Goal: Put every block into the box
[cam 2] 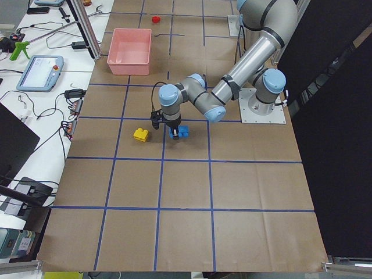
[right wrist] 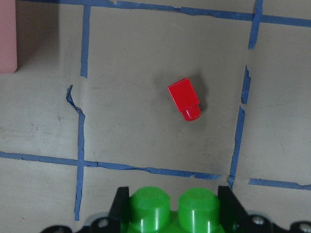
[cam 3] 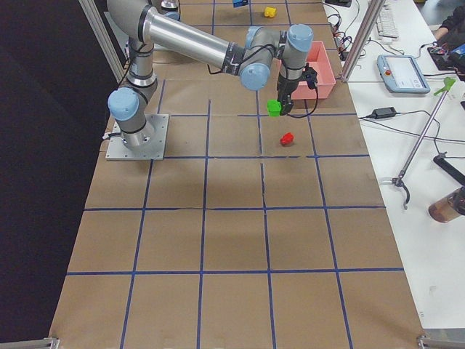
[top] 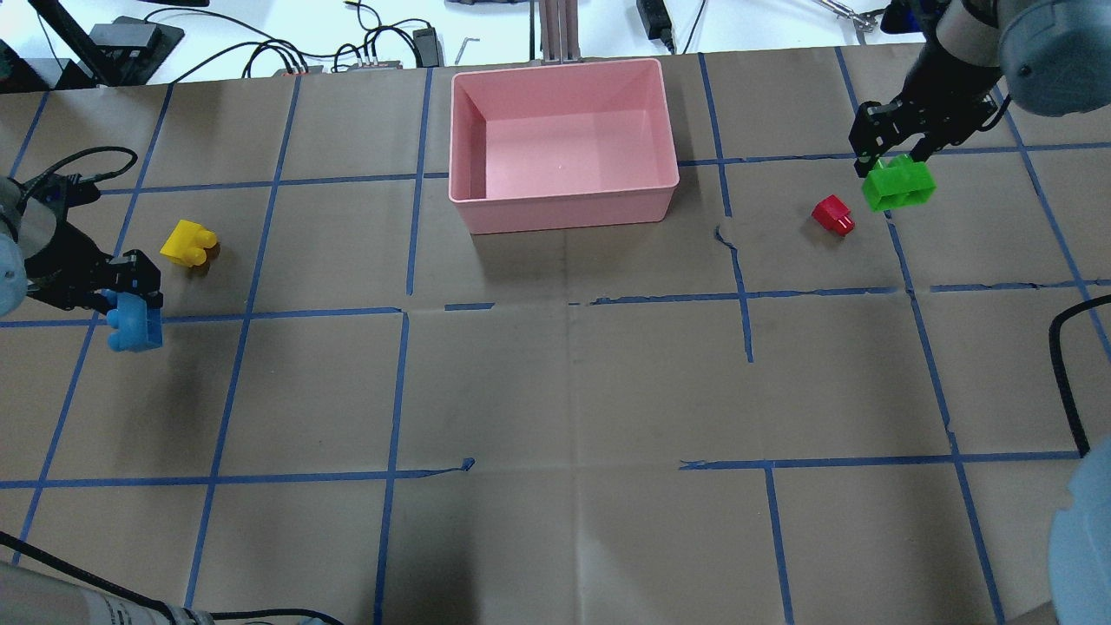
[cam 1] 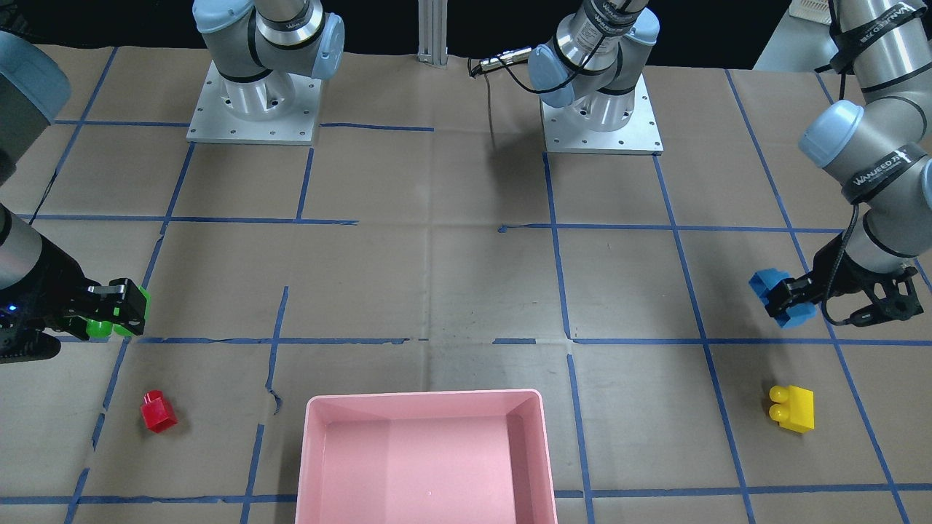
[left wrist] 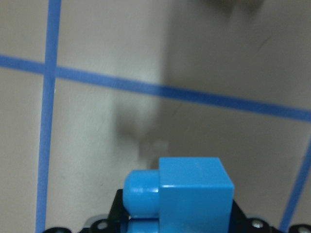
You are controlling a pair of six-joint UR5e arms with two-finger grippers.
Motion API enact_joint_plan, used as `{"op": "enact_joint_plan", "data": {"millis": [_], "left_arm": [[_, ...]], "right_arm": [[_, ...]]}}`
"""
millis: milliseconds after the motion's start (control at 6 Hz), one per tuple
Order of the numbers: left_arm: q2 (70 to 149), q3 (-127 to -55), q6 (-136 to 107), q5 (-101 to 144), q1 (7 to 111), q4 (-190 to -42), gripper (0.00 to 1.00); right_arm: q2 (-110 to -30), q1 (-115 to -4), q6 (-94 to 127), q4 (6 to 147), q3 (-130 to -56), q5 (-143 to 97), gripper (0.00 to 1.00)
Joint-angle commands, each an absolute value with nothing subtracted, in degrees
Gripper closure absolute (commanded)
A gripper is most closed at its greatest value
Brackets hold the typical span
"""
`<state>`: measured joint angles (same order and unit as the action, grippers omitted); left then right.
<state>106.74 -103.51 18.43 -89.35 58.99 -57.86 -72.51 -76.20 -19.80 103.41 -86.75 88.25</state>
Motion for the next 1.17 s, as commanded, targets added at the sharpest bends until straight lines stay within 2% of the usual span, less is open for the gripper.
{"op": "enact_joint_plan", "data": {"millis": [0,333,667,833,1000], "left_arm": [[107.9,-96.8,4.2,-88.6,70.3,-58.2,0.88],[112.2,-88.9,-12.2,-83.3,79.8,-58.1,0.87],[122.6,-75.0,-28.6,-83.1,91.2,-57.5,0.86],[127.0,-67.7,-34.0,-83.1,94.4,-57.7,0.84],[129.9,-63.4,-36.4,-83.0,95.7,-57.8,0.83]], "right_arm": [[-72.5,-76.3,-19.7,103.4,-86.7,88.2,0.61],[-72.5,-76.3,-19.7,103.4,-86.7,88.2,0.61],[-72.4,-76.3,-19.7,103.4,-86.7,88.2,0.61],[-72.4,-76.3,-19.8,103.5,-86.7,88.2,0.61],[-72.4,-76.3,-19.8,103.5,-86.7,88.2,0.61]]}}
